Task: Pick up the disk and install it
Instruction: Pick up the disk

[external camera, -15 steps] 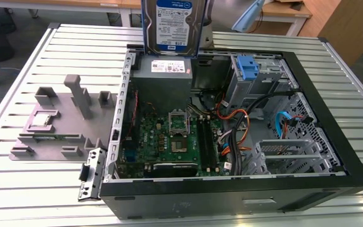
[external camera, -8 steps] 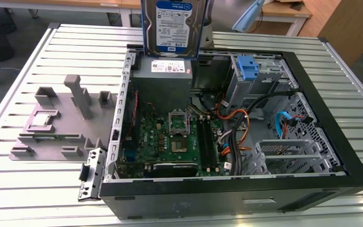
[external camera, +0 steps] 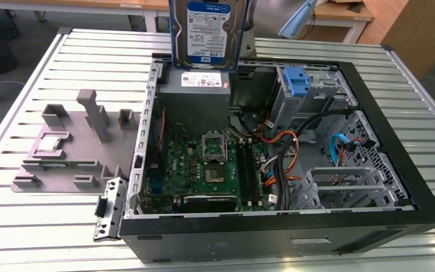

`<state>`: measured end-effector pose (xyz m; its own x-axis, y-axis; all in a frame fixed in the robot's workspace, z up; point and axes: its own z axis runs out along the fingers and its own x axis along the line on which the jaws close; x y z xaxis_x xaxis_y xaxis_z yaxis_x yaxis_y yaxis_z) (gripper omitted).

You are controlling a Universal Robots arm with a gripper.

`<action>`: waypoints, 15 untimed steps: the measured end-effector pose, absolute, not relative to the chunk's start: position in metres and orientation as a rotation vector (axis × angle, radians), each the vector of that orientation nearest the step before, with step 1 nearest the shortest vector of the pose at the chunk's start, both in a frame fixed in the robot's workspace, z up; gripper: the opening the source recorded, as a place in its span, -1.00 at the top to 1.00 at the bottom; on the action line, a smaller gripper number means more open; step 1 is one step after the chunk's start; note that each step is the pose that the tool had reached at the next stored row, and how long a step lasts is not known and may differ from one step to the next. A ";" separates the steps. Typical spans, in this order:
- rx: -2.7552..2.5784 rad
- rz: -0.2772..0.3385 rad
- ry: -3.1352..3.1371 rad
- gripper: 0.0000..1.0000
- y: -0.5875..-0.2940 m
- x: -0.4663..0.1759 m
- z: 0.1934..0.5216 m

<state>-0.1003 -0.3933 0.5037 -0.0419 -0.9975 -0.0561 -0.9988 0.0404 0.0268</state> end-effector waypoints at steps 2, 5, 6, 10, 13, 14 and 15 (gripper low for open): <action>-2.159 0.091 2.250 0.30 -0.393 -0.100 0.504; -2.159 0.091 2.250 0.30 -0.394 -0.100 0.504; -2.159 0.091 2.250 0.30 -0.395 -0.100 0.504; -2.159 0.091 2.250 0.30 -0.399 -0.100 0.503; -2.159 0.091 2.250 0.30 -0.403 -0.100 0.503; -2.159 0.091 2.250 0.30 -0.404 -0.100 0.503; -2.159 0.091 2.250 0.30 -0.405 -0.100 0.502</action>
<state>-0.1003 -0.4049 0.5023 -0.0418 -0.9975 -0.0562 -0.9988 0.0404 0.0268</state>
